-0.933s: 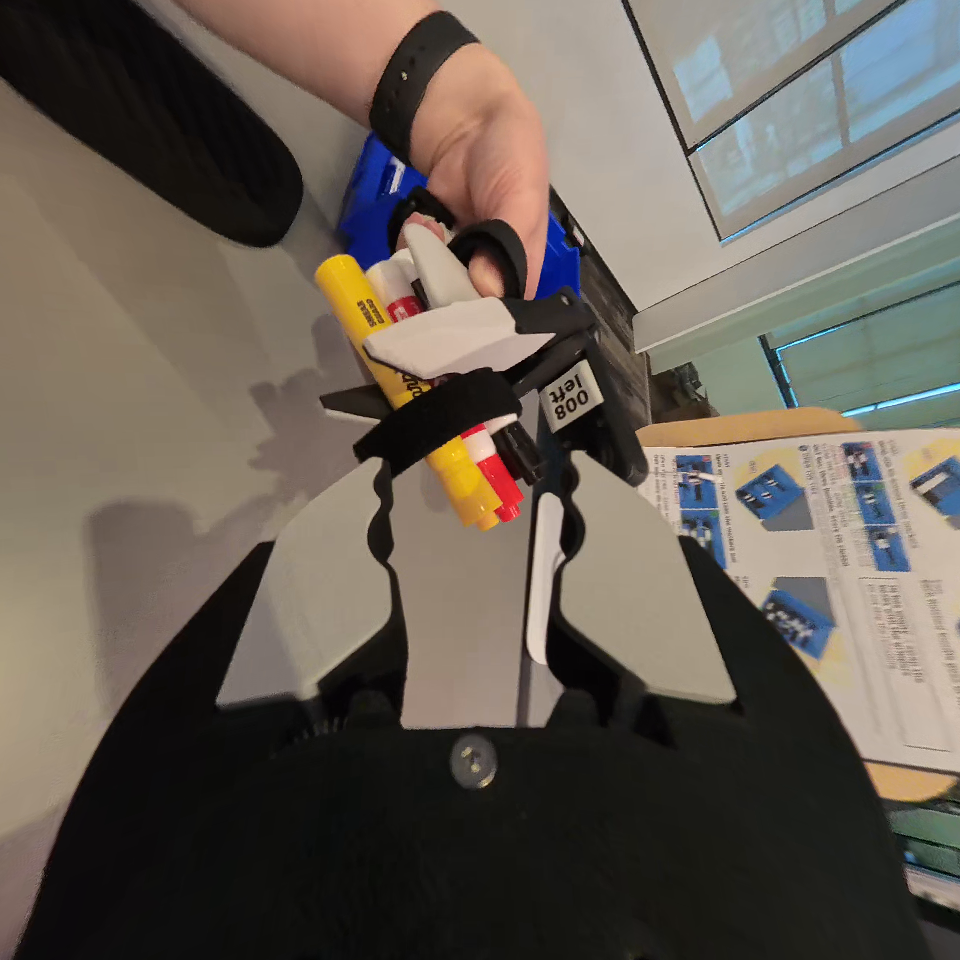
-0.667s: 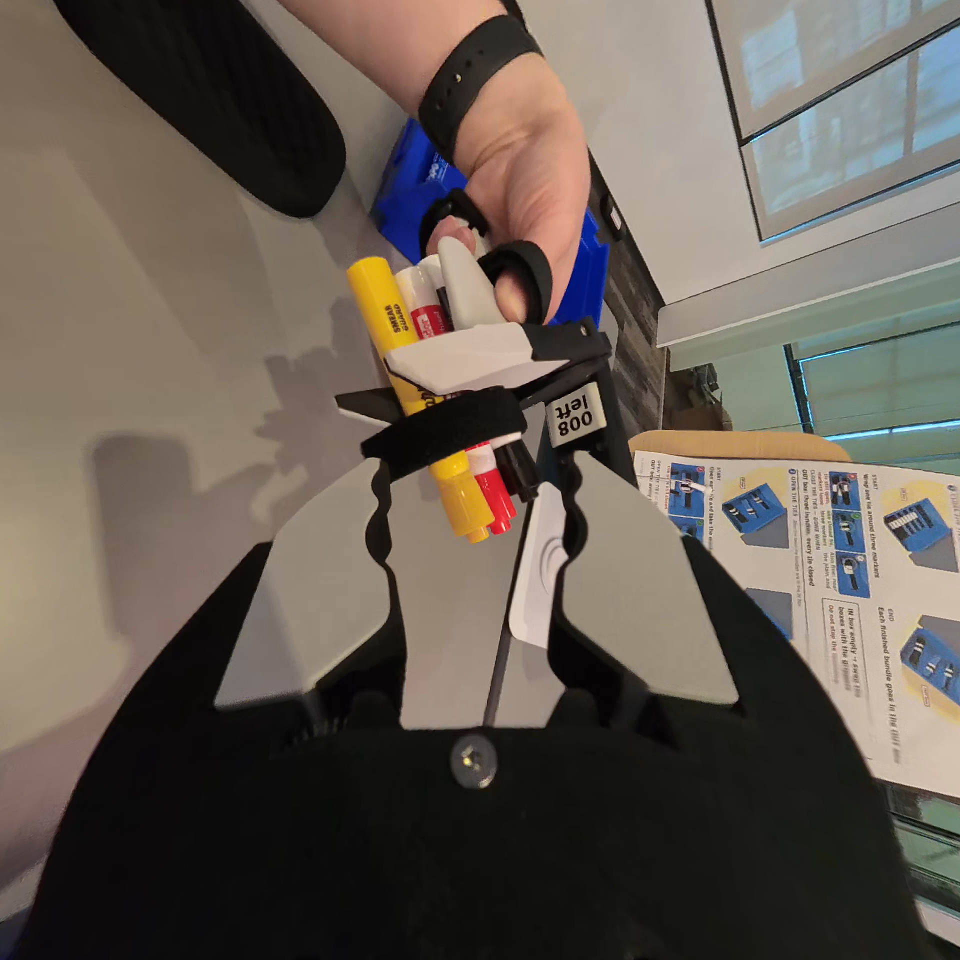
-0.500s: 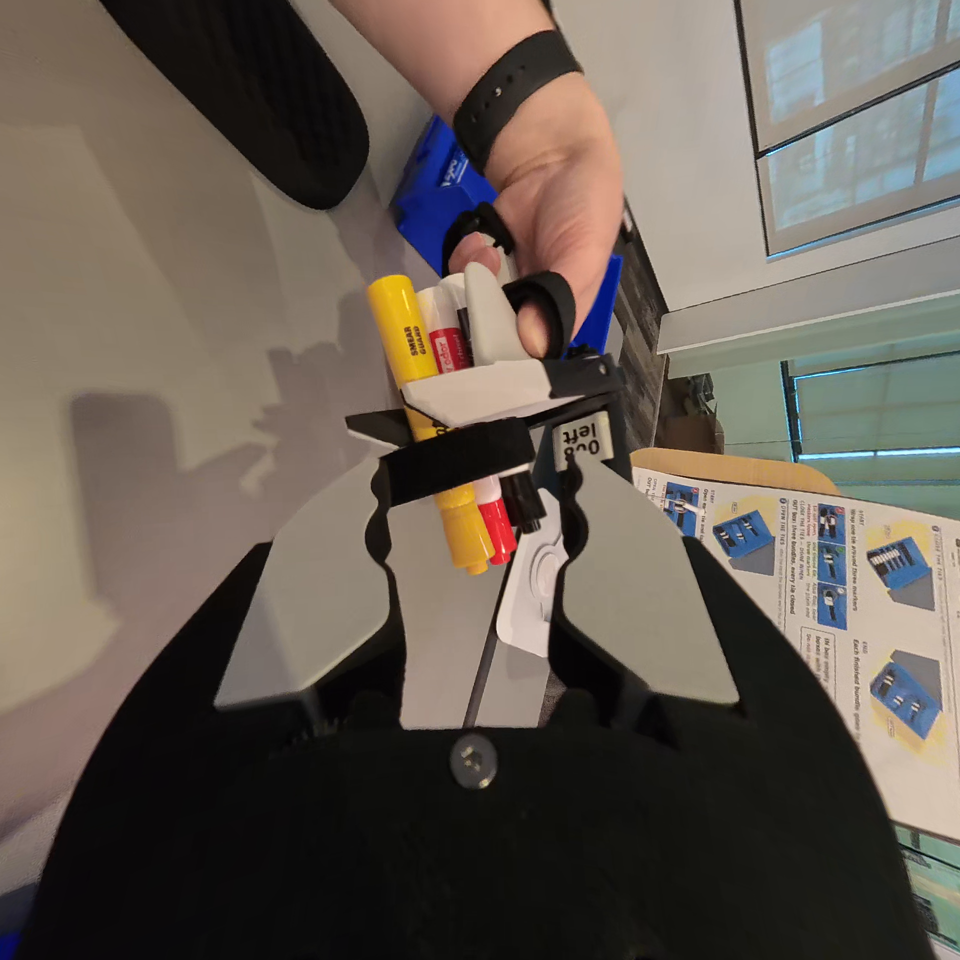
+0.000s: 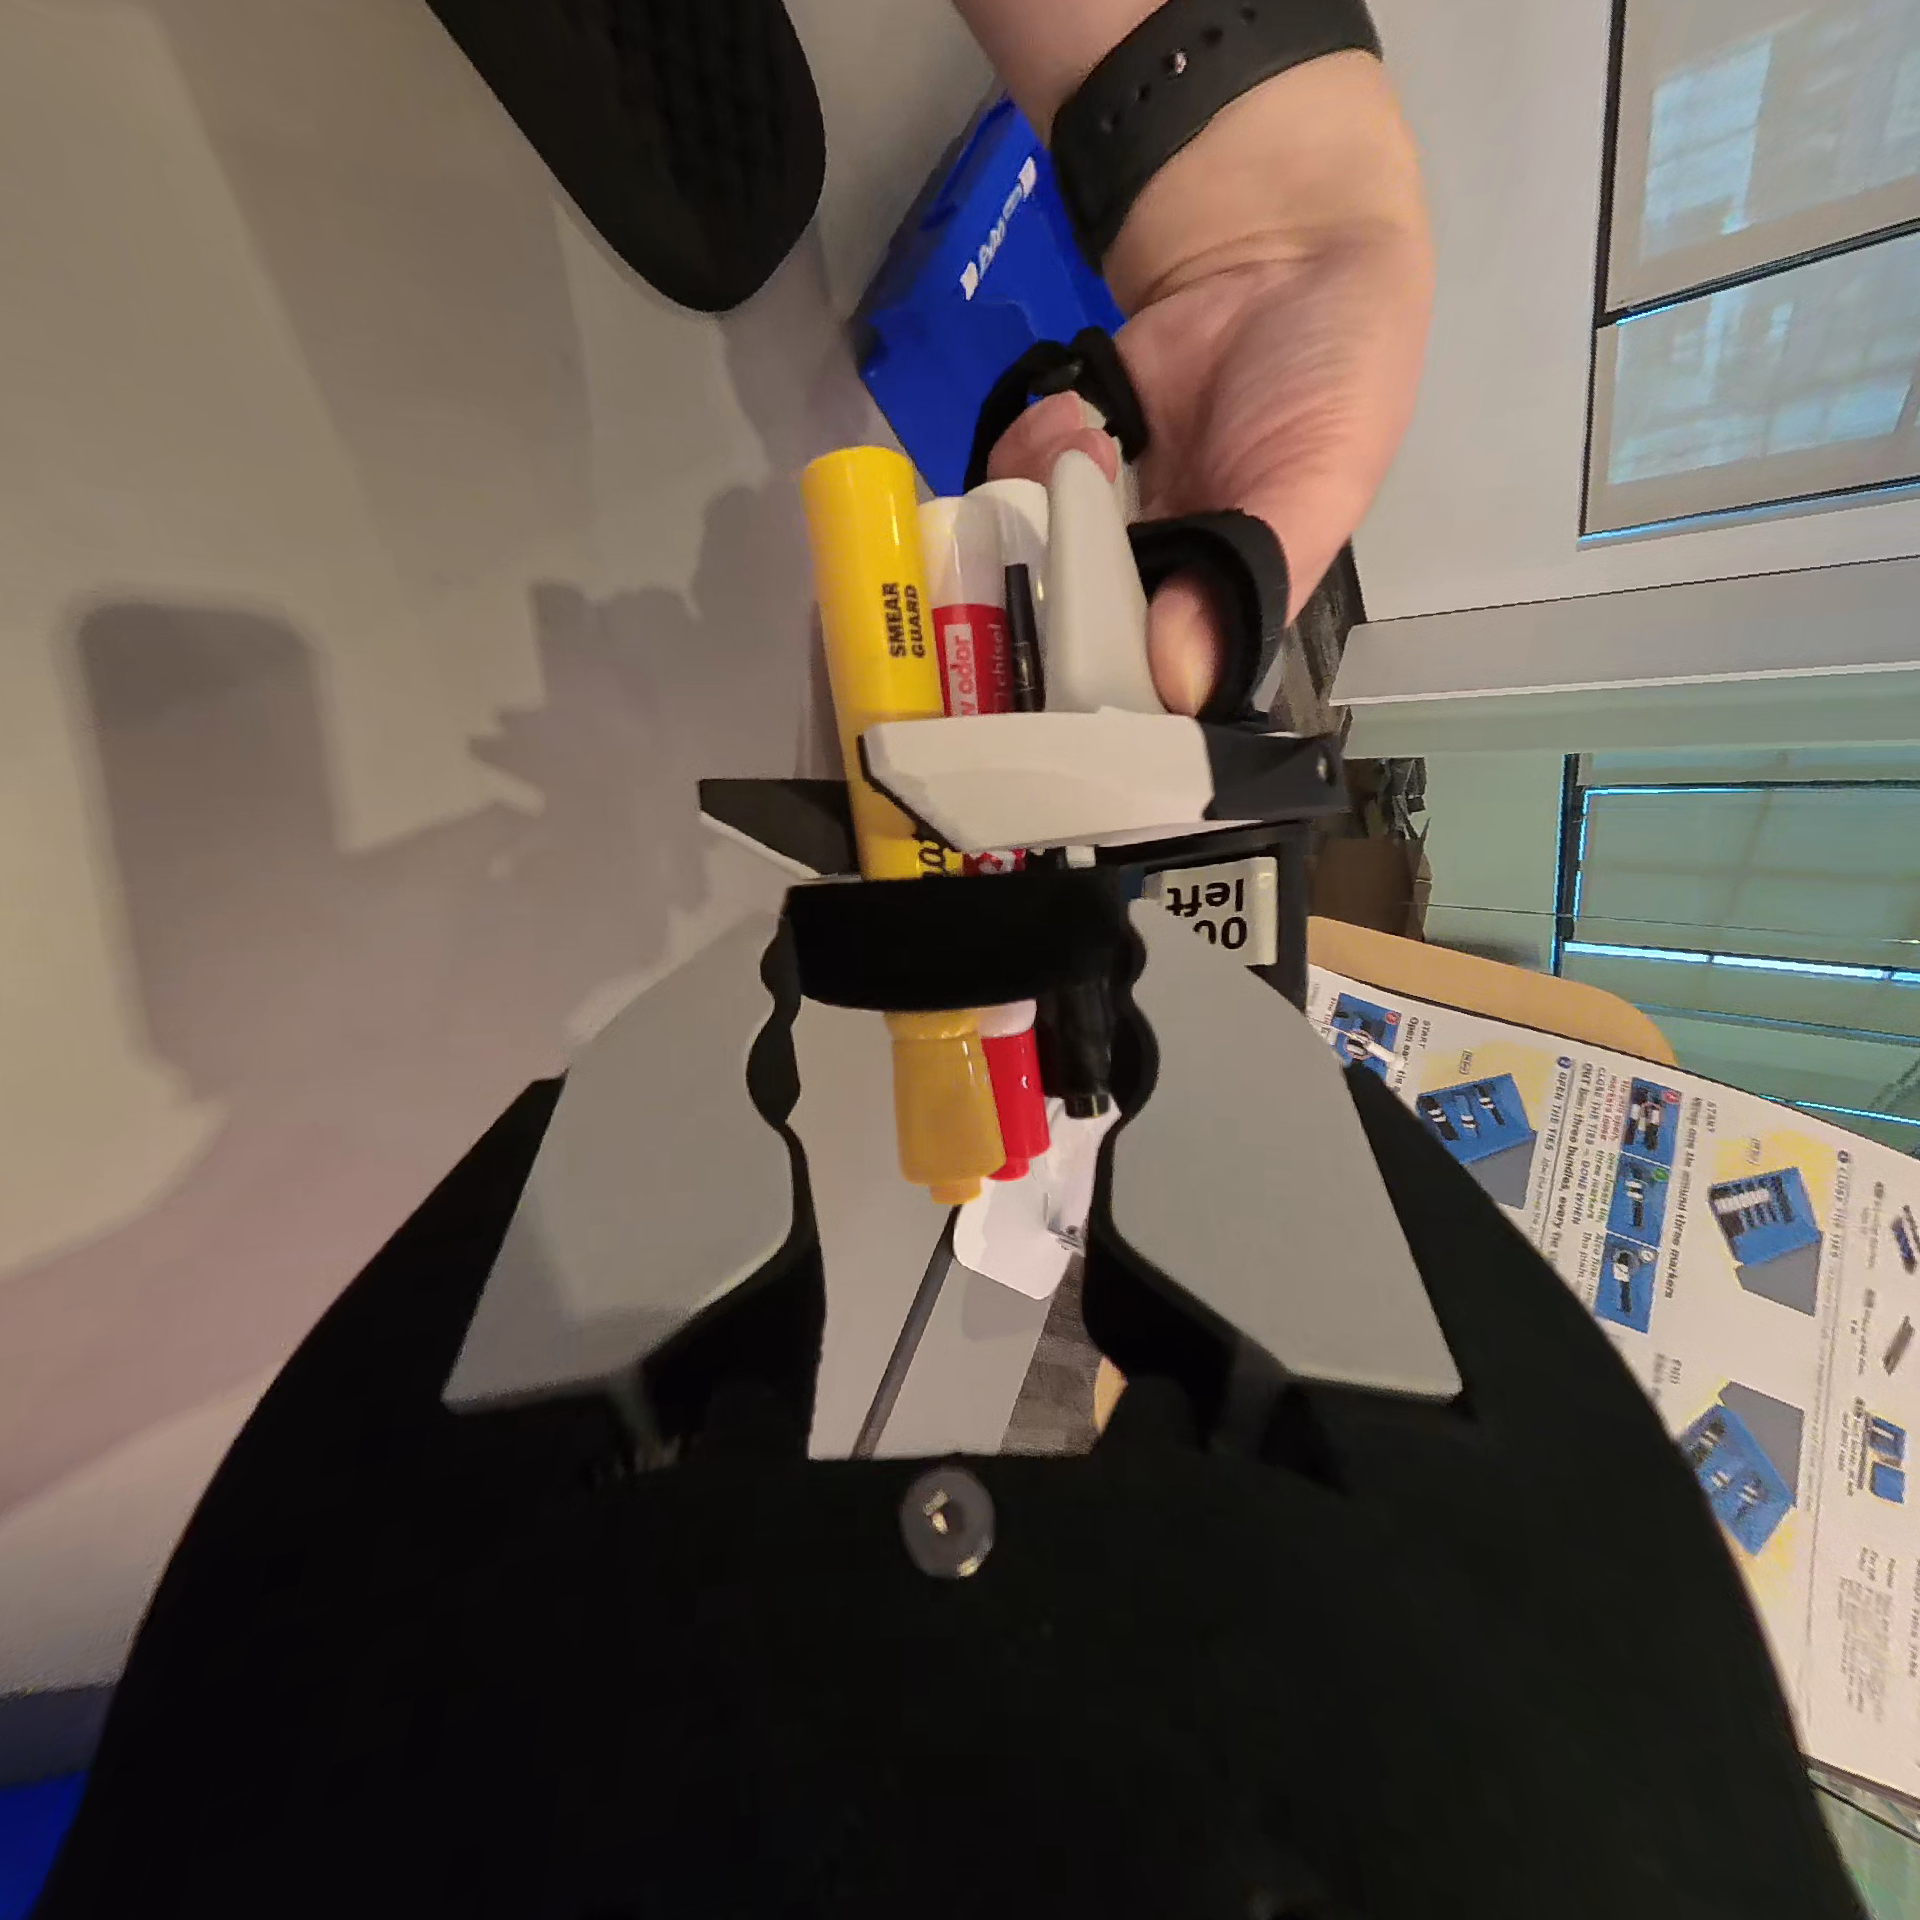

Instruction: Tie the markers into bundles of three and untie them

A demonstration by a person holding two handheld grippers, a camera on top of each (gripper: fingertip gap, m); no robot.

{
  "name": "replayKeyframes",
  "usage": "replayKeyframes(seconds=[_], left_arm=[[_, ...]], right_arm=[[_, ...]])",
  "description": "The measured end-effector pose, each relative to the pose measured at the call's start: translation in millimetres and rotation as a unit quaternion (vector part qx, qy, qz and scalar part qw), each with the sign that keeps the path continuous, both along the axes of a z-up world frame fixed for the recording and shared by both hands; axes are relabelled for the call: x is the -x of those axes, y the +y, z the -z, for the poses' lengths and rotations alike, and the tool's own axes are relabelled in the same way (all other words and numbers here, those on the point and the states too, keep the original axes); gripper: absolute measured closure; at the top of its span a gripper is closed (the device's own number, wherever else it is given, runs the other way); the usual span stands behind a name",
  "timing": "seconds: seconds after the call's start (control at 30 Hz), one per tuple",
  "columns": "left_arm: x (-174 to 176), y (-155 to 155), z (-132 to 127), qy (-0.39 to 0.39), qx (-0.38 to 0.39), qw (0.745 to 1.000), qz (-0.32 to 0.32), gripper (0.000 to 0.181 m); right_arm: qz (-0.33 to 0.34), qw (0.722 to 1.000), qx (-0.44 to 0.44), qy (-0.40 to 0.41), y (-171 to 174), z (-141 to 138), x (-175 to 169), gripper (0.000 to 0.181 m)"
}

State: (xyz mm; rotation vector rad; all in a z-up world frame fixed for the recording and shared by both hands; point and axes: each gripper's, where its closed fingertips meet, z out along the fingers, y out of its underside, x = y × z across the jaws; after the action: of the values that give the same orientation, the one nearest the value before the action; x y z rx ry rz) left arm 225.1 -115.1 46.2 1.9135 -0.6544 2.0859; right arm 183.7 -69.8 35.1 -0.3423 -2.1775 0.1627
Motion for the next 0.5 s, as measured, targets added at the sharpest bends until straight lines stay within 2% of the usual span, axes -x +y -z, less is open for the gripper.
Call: replayKeyframes(seconds=[0.03, 0.5], left_arm=[[0.1, -0.3, -1.0, -0.002, 0.0, 1.0, 0.0, 0.153], [2.2, -6.2, -4.1, -0.008, -0.004, 1.0, 0.001, 0.153]], right_arm=[[-0.001, 1.0, -0.004, 0.002, 0.0, 0.3, 0.8, 0.123], [0.005, 0.999, -0.049, 0.011, -1.6, -1.1, 8.9, 0.13]])
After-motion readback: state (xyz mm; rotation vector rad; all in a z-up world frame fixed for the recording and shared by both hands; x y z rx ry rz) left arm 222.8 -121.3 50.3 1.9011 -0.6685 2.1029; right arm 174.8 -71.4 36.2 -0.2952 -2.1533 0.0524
